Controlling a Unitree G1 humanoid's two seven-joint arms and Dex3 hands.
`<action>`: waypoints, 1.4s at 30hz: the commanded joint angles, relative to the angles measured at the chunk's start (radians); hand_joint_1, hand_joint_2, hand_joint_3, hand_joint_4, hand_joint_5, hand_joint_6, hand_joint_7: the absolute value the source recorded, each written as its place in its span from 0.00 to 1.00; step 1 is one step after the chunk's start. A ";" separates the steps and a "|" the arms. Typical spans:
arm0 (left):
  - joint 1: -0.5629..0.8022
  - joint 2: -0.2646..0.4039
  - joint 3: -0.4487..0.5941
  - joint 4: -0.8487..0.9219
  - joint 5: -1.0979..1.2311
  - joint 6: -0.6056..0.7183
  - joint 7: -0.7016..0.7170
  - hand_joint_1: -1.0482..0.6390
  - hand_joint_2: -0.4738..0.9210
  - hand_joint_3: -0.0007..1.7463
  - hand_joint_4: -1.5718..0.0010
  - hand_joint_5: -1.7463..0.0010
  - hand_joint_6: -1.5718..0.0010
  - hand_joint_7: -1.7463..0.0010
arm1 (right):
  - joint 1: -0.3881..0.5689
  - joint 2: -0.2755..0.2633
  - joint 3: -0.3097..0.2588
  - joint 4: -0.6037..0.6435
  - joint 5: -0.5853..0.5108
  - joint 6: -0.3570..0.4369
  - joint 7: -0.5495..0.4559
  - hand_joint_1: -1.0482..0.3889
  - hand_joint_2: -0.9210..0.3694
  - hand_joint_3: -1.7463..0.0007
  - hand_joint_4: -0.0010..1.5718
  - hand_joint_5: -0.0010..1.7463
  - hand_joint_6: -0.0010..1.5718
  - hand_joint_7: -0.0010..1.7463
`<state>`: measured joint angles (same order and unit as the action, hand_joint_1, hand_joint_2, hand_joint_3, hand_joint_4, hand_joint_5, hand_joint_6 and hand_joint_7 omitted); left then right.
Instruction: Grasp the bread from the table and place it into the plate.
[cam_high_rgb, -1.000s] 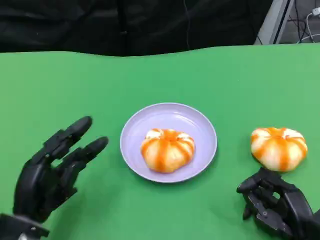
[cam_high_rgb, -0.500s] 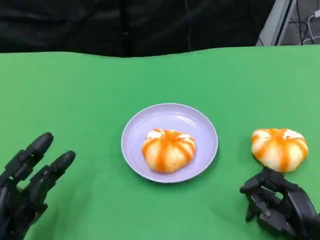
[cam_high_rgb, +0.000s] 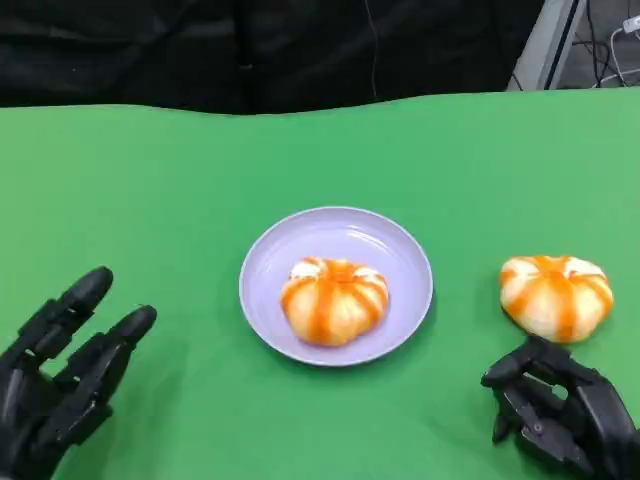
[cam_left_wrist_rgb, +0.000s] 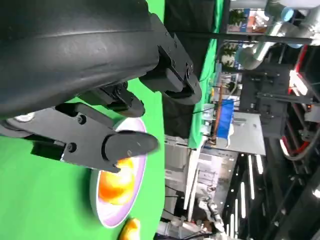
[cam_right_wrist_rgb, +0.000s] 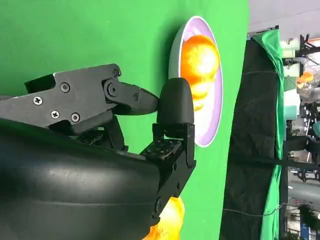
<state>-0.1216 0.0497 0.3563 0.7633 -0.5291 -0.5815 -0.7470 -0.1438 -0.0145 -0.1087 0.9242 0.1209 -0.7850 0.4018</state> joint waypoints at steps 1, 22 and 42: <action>-0.012 0.012 0.010 0.015 0.020 -0.011 0.016 0.75 0.89 0.48 0.50 1.00 0.57 1.00 | 0.003 -0.012 -0.010 0.004 0.013 0.003 0.000 0.54 0.00 0.71 0.45 1.00 0.42 0.80; -0.032 0.016 -0.016 0.070 0.232 -0.238 0.263 0.67 0.80 0.60 0.32 0.27 0.33 0.42 | 0.003 -0.014 -0.008 -0.003 0.021 0.009 0.007 0.54 0.00 0.70 0.45 1.00 0.42 0.80; -0.022 0.031 -0.054 0.065 0.254 -0.249 0.292 0.66 0.80 0.60 0.40 0.07 0.43 0.19 | 0.005 -0.020 -0.012 -0.007 0.027 0.014 0.011 0.54 0.00 0.70 0.46 1.00 0.42 0.80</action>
<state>-0.1506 0.0568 0.3052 0.8411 -0.2911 -0.8156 -0.4756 -0.1448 -0.0153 -0.1091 0.9240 0.1350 -0.7747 0.4098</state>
